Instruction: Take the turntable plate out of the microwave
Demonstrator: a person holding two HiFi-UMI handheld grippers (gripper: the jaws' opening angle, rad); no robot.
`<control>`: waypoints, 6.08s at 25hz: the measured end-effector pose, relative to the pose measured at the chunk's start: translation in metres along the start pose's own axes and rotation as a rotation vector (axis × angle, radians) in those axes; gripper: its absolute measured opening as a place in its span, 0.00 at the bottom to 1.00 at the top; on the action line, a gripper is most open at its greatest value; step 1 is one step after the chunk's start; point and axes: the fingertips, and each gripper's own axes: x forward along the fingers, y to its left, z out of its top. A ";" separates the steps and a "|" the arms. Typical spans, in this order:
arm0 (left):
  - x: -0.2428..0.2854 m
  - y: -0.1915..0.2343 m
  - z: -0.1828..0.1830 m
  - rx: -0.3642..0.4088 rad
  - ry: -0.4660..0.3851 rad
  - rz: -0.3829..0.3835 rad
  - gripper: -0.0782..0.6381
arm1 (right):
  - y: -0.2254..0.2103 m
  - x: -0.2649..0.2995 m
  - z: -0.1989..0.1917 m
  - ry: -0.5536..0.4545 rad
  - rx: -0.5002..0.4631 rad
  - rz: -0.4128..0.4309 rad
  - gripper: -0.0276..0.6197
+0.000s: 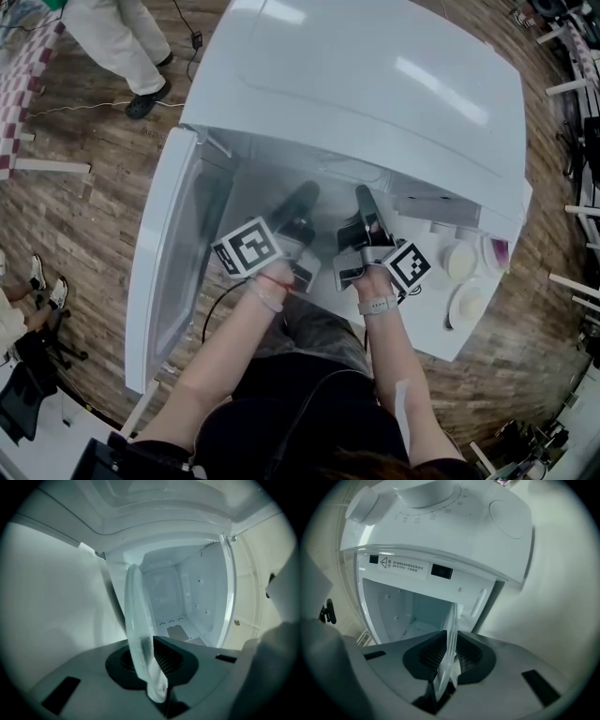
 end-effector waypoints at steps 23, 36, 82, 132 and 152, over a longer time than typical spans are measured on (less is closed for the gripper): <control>-0.029 -0.005 -0.010 0.048 -0.015 -0.024 0.19 | 0.013 -0.023 -0.018 -0.012 0.012 0.151 0.13; -0.047 -0.005 -0.023 0.054 -0.002 -0.026 0.19 | 0.013 -0.045 -0.029 -0.027 0.029 0.157 0.13; -0.075 0.003 -0.020 0.009 -0.137 -0.041 0.18 | 0.006 -0.091 -0.048 0.011 0.017 0.197 0.12; -0.140 0.003 -0.159 0.035 0.155 -0.070 0.19 | -0.037 -0.261 -0.088 -0.233 0.062 0.112 0.12; -0.150 0.010 -0.217 0.052 0.233 -0.052 0.19 | -0.069 -0.317 -0.087 -0.298 0.091 0.093 0.12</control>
